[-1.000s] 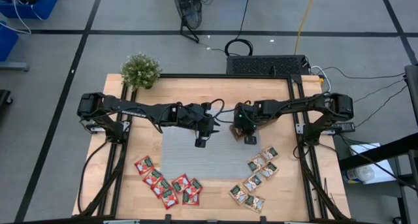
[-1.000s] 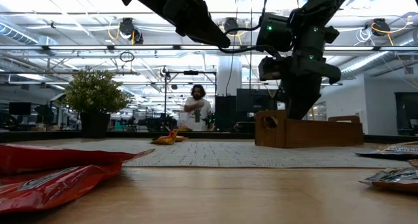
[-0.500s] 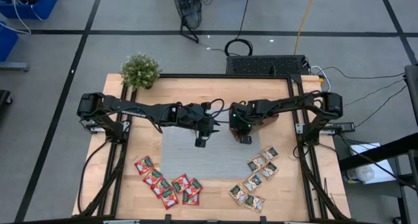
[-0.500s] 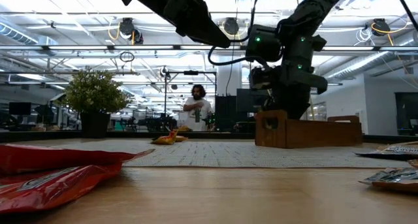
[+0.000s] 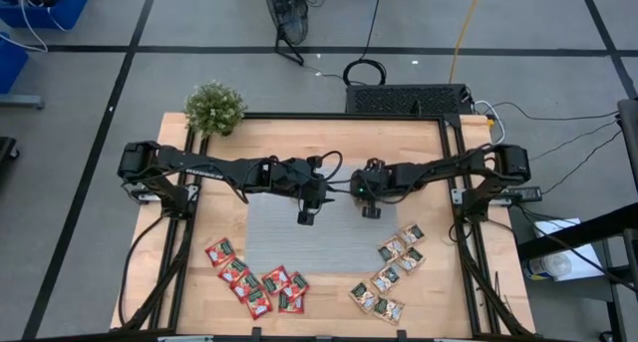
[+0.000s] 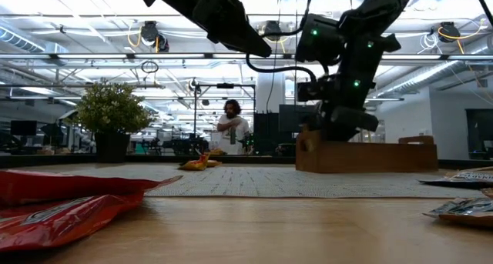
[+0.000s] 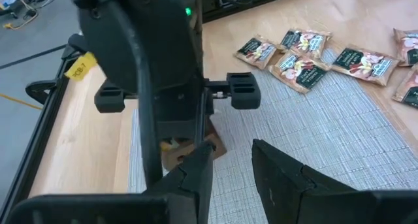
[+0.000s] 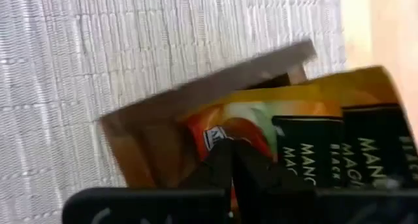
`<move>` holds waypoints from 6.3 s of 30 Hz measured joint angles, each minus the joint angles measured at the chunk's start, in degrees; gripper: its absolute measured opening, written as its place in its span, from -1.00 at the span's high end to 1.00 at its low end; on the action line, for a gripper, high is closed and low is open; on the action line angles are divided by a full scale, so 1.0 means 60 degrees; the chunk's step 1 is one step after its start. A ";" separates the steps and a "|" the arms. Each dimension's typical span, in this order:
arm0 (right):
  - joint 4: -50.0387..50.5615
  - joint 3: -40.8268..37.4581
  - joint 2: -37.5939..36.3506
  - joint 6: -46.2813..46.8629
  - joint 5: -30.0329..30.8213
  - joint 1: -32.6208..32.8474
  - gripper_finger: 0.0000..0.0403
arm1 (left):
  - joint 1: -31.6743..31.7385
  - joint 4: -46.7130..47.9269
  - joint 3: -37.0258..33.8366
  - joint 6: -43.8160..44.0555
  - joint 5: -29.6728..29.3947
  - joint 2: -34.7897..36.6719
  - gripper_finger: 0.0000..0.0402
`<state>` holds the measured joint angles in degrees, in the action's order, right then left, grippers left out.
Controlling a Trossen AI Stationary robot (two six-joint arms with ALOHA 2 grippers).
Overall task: Pick & Place Tea
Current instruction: Put the yellow tea bag into the left section of the wooden organizer
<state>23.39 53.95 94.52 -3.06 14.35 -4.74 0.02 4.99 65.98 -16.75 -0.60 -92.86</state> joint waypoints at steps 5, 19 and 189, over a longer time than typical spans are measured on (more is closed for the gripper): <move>-0.0006 0.0000 -0.0015 0.0006 0.0260 0.0187 1.00 | -0.0002 0.0000 0.0000 0.0000 0.0004 0.0000 0.44; -0.0067 0.0010 -0.0033 0.0046 0.1414 0.0274 1.00 | -0.0002 -0.0007 -0.0003 0.0007 0.0004 0.0000 0.44; -1.2996 -0.5925 -0.3803 0.2599 -0.0715 0.0033 0.65 | -0.1901 -0.1227 0.0361 -0.6974 -0.9748 -0.2590 0.95</move>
<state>-54.59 18.40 71.70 12.53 10.06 -4.54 -11.38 -2.37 68.14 -58.60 -59.09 -108.40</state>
